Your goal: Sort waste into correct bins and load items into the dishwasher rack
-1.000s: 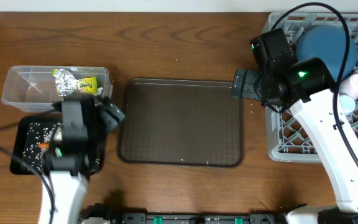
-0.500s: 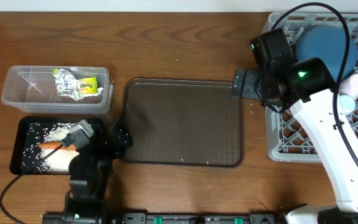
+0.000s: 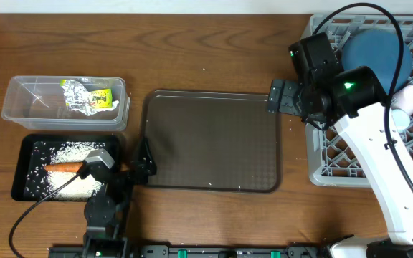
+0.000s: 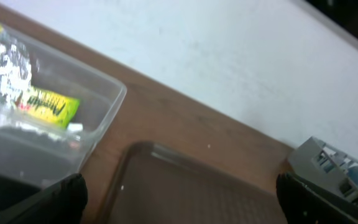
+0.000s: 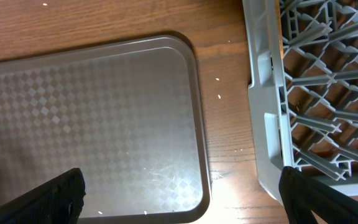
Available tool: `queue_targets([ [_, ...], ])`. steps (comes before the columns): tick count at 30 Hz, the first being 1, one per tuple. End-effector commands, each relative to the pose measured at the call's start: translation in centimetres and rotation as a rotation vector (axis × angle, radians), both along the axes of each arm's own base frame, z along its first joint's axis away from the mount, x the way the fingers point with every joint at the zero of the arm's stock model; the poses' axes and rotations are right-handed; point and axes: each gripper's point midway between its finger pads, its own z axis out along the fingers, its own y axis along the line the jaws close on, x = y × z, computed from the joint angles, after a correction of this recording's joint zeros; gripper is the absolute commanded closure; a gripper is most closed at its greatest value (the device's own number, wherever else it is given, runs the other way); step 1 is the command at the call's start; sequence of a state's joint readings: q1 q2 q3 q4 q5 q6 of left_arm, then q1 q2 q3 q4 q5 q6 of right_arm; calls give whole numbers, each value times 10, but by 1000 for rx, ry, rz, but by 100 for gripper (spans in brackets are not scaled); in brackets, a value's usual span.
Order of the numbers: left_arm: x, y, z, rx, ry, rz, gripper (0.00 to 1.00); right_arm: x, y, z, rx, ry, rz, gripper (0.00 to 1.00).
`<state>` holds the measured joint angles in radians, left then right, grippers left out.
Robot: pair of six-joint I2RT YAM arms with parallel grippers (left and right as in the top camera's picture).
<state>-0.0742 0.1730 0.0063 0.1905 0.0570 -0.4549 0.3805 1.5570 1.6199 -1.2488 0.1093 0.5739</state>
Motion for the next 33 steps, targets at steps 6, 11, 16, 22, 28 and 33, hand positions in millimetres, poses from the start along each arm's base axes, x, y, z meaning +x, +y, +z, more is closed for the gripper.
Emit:
queue_targets([
  [6,-6,-1,3,147,-30,-13,0,1,-2,-2,-9,1,-17,1],
  [11,-12,6,-19,181,53,16,0,1,-2,-2,-9,1,-17,1],
  [16,-13,9,-26,220,82,27,0,1,-2,-2,-9,1,-17,1],
  [22,-13,9,-26,248,81,23,0,1,-2,-2,-9,1,-17,1],
  [28,-13,9,-26,248,82,23,0,1,-2,-2,-9,1,-17,1],
  [33,-13,9,-26,248,82,23,1,1,-2,-2,-9,1,-17,1],
])
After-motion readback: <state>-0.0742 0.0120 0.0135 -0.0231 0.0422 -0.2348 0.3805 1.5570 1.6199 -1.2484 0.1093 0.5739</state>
